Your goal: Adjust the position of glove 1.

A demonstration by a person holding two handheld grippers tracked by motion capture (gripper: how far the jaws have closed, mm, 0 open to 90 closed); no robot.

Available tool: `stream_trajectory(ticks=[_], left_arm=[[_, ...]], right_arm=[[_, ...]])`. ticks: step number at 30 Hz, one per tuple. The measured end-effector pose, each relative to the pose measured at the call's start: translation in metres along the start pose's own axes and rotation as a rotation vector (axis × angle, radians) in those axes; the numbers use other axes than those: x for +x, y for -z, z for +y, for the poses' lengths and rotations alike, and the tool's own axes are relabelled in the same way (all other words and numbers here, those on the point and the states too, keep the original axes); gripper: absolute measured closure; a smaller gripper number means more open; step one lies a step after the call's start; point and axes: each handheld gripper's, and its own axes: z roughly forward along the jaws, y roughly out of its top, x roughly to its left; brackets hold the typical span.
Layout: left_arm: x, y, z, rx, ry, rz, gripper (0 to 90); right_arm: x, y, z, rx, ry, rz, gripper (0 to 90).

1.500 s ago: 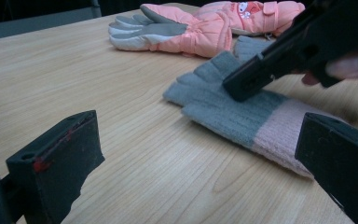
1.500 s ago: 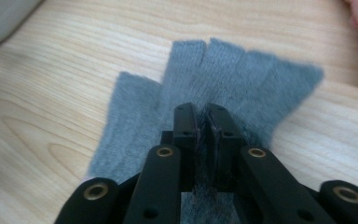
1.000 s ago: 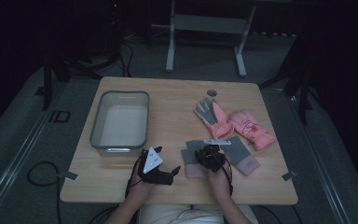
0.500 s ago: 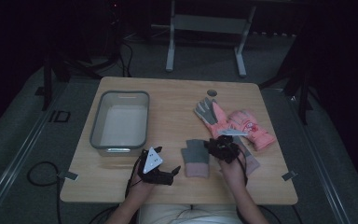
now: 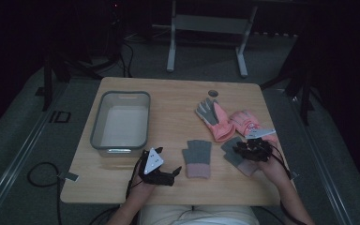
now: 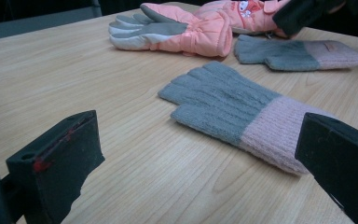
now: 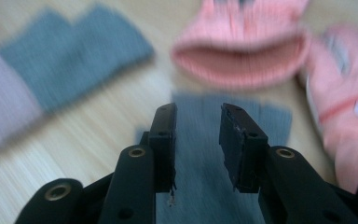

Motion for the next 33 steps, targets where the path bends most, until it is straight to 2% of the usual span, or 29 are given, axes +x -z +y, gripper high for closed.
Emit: stream_trajectory(ticks=[1, 4, 6, 8, 13, 14, 15, 18, 22, 25, 27, 28, 33], left_arm=[[0.0, 0.0, 0.0, 0.0, 0.0, 0.0, 0.1], [0.0, 0.0, 0.0, -0.002, 0.001, 0.006, 0.1], [-0.001, 0.0, 0.0, -0.002, -0.003, 0.008, 0.1], [-0.001, 0.0, 0.0, -0.002, -0.005, 0.009, 0.1], [-0.001, 0.0, 0.0, -0.002, -0.003, 0.008, 0.1], [0.0, 0.0, 0.0, -0.001, 0.0, 0.009, 0.1], [0.0, 0.0, 0.0, -0.001, 0.0, 0.009, 0.1], [0.0, 0.0, 0.0, -0.001, 0.0, 0.009, 0.1], [0.0, 0.0, 0.0, -0.002, 0.001, 0.007, 0.1], [-0.001, 0.0, 0.0, -0.002, -0.003, 0.01, 0.1], [-0.001, 0.0, 0.0, -0.001, -0.004, 0.01, 0.1], [-0.001, 0.0, 0.0, -0.001, -0.003, 0.01, 0.1], [-0.001, 0.0, 0.0, -0.002, -0.005, 0.011, 0.1]], right_arm=[[0.0, 0.0, 0.0, 0.0, 0.0, 0.0, 66.0], [-0.009, -0.005, -0.011, 0.046, -0.008, -0.003, 61.4], [-0.012, -0.008, -0.015, 0.06, -0.018, 0.014, 59.3], [-0.014, -0.013, -0.019, 0.081, -0.004, 0.006, 56.9], [-0.017, -0.017, -0.021, 0.077, -0.01, 0.027, 57.3], [-0.017, -0.017, -0.021, 0.079, -0.02, 0.029, 59.1], [-0.016, -0.017, -0.021, 0.091, -0.029, 0.027, 65.4], [-0.013, -0.016, -0.021, 0.096, -0.047, 0.019, 75.5], [-0.007, -0.014, -0.022, 0.101, -0.082, 0.005, 79.0], [0.003, -0.01, -0.022, 0.113, -0.117, -0.03, 81.2], [0.013, -0.004, -0.02, 0.093, -0.154, -0.069, 84.1], [0.018, 0.003, -0.017, 0.063, -0.192, -0.081, 84.3], [0.038, 0.029, -0.004, -0.055, -0.3, -0.118, 84.5]])
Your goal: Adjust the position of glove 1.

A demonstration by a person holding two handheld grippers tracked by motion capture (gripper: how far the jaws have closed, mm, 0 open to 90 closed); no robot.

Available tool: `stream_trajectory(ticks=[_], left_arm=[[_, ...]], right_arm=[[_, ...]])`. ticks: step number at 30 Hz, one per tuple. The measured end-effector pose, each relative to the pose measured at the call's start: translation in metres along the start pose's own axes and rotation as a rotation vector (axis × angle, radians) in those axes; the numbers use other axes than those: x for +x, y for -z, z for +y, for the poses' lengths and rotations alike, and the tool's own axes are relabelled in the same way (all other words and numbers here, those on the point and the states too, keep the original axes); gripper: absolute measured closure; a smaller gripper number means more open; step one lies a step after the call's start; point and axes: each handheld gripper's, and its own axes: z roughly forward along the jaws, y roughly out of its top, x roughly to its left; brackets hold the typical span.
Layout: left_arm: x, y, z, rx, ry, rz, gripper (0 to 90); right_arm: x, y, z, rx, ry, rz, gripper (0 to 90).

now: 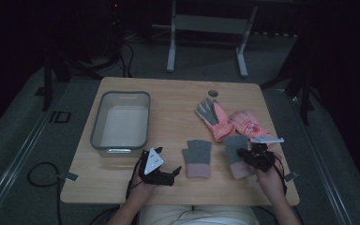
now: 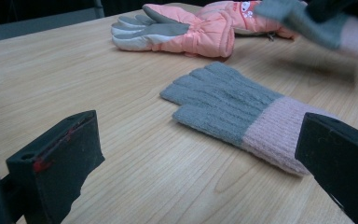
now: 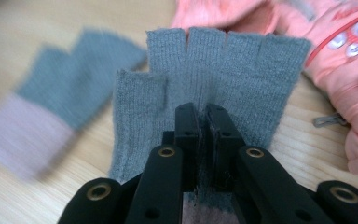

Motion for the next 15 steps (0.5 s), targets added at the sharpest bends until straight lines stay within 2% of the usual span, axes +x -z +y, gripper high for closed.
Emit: stream_trajectory(ticks=[2, 3, 5, 7, 12, 15], left_arm=[[0.0, 0.0, 0.0, 0.0, 0.0, 0.0, 0.1], [0.0, 0.0, 0.0, -0.001, 0.002, -0.001, 0.1], [0.0, 0.0, 0.0, -0.001, 0.001, -0.001, 0.1], [0.0, 0.0, 0.0, -0.002, -0.002, -0.001, 0.1], [0.0, 0.0, 0.0, -0.002, -0.002, -0.003, 0.1], [0.0, 0.0, 0.0, -0.002, -0.003, -0.004, 0.1]], right_arm=[[0.008, 0.007, 0.001, -0.019, -0.062, -0.018, 84.5], [0.01, 0.008, 0.0, -0.032, -0.08, -0.032, 84.5], [0.018, 0.008, -0.002, -0.046, -0.099, -0.092, 84.5], [0.021, 0.003, -0.007, -0.046, -0.13, -0.12, 84.5], [0.019, -0.017, -0.019, 0.012, -0.198, -0.125, 84.3], [0.02, -0.028, -0.022, 0.034, -0.185, -0.125, 84.2]])
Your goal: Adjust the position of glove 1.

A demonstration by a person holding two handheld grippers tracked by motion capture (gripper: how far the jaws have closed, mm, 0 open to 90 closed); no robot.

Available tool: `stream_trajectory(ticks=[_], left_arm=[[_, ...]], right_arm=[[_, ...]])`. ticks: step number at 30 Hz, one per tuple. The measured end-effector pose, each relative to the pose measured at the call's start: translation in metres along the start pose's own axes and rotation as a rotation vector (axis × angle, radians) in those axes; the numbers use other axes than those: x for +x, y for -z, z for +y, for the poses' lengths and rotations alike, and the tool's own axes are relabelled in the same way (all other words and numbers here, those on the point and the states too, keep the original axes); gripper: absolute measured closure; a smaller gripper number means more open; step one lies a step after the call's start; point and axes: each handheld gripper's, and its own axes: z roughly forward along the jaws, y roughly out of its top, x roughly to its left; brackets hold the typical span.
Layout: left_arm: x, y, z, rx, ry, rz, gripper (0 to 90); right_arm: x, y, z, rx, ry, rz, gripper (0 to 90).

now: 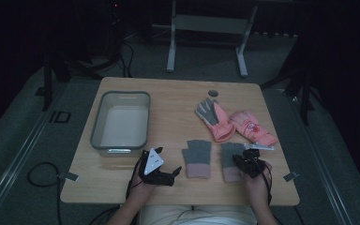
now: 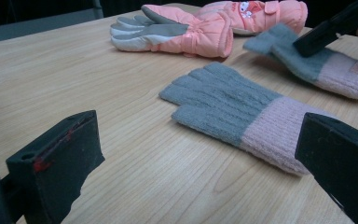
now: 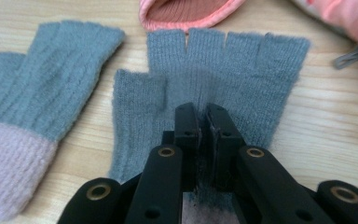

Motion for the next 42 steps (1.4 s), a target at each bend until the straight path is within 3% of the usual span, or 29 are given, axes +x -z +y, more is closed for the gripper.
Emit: stream_trajectory(ticks=[10, 14, 16, 18, 19, 20, 21, 24, 26, 29, 33, 37, 42], left_arm=[[0.0, 0.0, 0.0, 0.003, -0.004, -0.001, 0.1], [0.0, 0.0, 0.0, 0.001, -0.006, -0.001, 0.1], [0.0, 0.0, 0.0, 0.001, -0.006, -0.001, 0.1], [0.0, 0.0, 0.0, 0.001, -0.005, -0.001, 0.1], [0.0, 0.0, 0.0, 0.001, -0.005, -0.001, 0.1], [0.0, 0.0, 0.0, 0.001, -0.004, -0.001, 0.1], [0.0, 0.0, 0.0, 0.001, -0.005, 0.0, 0.1], [0.0, 0.0, 0.0, 0.001, -0.006, 0.003, 0.1], [-0.001, 0.0, 0.0, 0.001, -0.006, 0.005, 0.1], [0.0, 0.0, 0.0, 0.003, -0.006, 0.004, 0.1], [0.0, 0.0, 0.0, 0.002, 0.001, 0.004, 0.1], [0.0, 0.0, 0.0, 0.002, -0.004, 0.004, 0.1], [0.0, 0.0, 0.0, 0.003, -0.003, 0.0, 0.1]], right_arm=[[0.0, -0.016, -0.005, -0.008, 0.0, -0.021, 74.5], [-0.001, -0.016, -0.003, 0.0, 0.033, -0.007, 68.6], [-0.003, -0.014, 0.0, 0.005, 0.062, 0.007, 65.7], [-0.006, -0.011, 0.005, 0.004, 0.128, 0.025, 63.1], [-0.006, -0.011, 0.005, 0.004, 0.128, 0.025, 63.1], [-0.008, -0.01, 0.007, 0.007, 0.153, 0.05, 61.3], [-0.013, -0.009, 0.011, 0.029, 0.213, 0.114, 60.2], [-0.019, -0.006, 0.015, 0.046, 0.302, 0.153, 61.0], [-0.02, -0.005, 0.016, 0.048, 0.317, 0.17, 61.0], [-0.023, -0.005, 0.017, 0.073, 0.38, 0.16, 60.9], [-0.023, -0.005, 0.018, 0.072, 0.391, 0.147, 60.7], [-0.025, -0.01, 0.015, 0.066, 0.346, 0.145, 60.4], [-0.02, -0.017, 0.007, 0.072, 0.361, 0.11, 59.7]])
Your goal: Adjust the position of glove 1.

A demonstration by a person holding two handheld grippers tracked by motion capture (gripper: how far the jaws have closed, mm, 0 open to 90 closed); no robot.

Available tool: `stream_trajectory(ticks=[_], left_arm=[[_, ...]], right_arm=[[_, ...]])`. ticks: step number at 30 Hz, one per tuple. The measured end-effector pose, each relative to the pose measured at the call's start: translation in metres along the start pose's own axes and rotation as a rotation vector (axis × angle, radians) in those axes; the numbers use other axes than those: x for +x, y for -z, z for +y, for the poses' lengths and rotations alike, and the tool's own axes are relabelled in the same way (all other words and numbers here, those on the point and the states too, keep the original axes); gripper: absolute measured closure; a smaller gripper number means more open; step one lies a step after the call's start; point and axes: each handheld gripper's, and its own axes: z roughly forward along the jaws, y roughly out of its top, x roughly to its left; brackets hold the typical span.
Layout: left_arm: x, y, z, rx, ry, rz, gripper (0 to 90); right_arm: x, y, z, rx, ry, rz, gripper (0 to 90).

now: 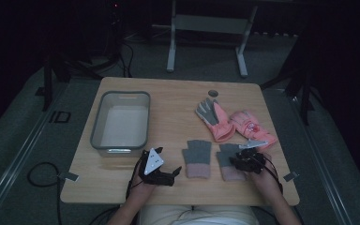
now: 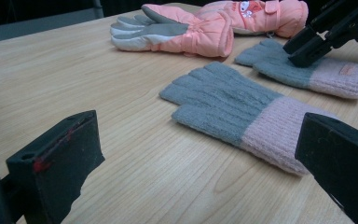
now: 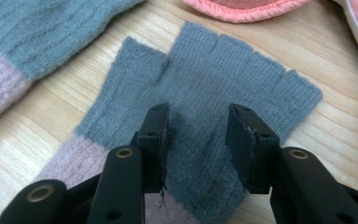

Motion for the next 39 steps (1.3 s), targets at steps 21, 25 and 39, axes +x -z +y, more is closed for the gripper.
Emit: stream_trajectory(ticks=[21, 25, 39], left_arm=[[0.0, 0.0, 0.0, 0.0, 0.003, 0.0, 0.1], [0.0, 0.0, 0.0, -0.001, 0.009, -0.003, 0.1], [0.001, 0.0, 0.0, 0.001, 0.006, -0.009, 0.1]], right_arm=[[0.025, 0.044, 0.031, -0.174, -0.11, -0.062, 85.6], [0.043, 0.061, 0.054, -0.234, -0.094, -0.021, 85.7], [0.094, 0.032, 0.08, -0.245, -0.083, 0.121, 85.6]])
